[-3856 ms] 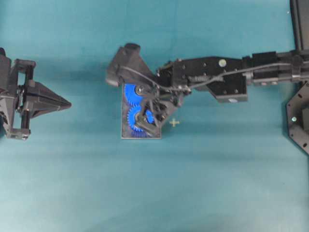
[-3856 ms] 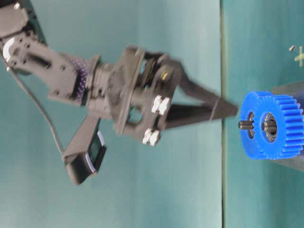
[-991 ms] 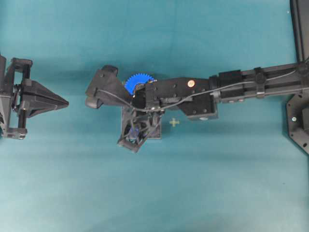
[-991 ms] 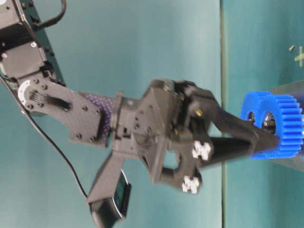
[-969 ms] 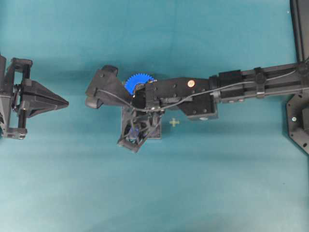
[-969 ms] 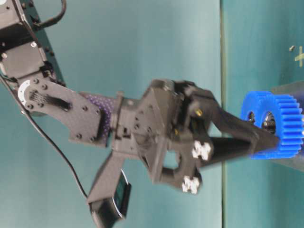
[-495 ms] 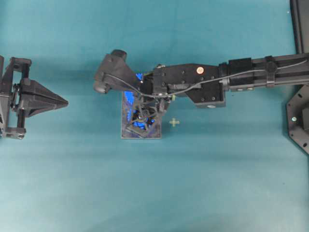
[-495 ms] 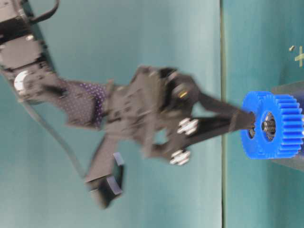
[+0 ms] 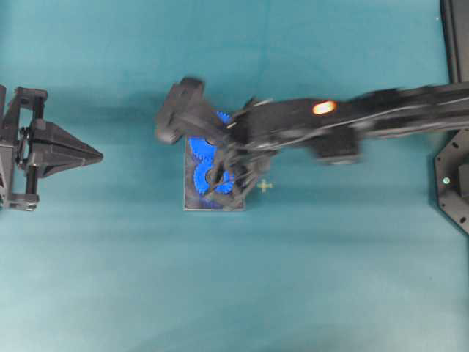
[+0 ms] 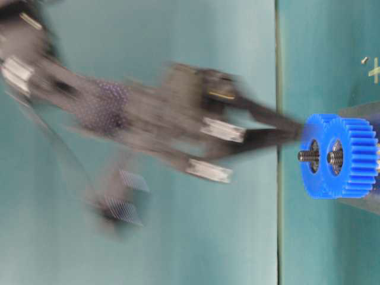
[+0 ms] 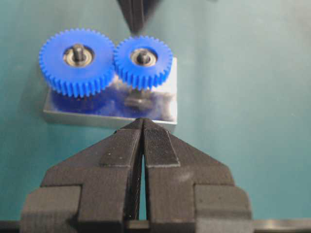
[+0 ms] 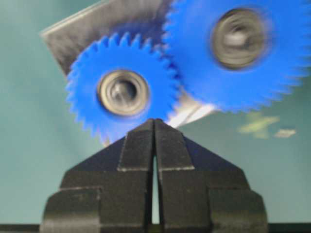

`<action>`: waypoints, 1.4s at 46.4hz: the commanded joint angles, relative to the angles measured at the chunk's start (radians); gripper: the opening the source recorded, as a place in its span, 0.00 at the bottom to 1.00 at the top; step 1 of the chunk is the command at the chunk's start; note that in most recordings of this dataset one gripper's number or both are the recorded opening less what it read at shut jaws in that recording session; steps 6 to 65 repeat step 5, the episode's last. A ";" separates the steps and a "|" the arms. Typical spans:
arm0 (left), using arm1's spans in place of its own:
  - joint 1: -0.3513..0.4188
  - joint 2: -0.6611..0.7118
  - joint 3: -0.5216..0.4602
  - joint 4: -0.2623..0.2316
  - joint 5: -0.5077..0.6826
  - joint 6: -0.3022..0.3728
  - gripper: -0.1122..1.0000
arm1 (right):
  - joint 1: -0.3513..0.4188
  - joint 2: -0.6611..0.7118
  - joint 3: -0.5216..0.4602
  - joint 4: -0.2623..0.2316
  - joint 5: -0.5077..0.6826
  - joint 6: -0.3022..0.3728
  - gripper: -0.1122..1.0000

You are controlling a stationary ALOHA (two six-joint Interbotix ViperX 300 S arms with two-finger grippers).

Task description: Fit the small gear onto the shaft.

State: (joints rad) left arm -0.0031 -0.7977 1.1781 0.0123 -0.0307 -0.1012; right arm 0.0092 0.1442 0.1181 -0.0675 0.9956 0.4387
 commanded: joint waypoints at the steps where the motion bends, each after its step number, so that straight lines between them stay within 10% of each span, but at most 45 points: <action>1: 0.002 -0.008 -0.008 0.002 -0.006 0.000 0.10 | 0.002 -0.172 0.052 -0.029 -0.049 -0.008 0.12; 5: 0.002 -0.015 -0.005 0.002 -0.006 0.000 0.10 | -0.014 -0.299 0.163 -0.029 -0.126 -0.002 0.13; 65: 0.002 -0.015 -0.005 0.002 -0.006 0.000 0.10 | -0.014 -0.299 0.163 -0.029 -0.126 -0.002 0.13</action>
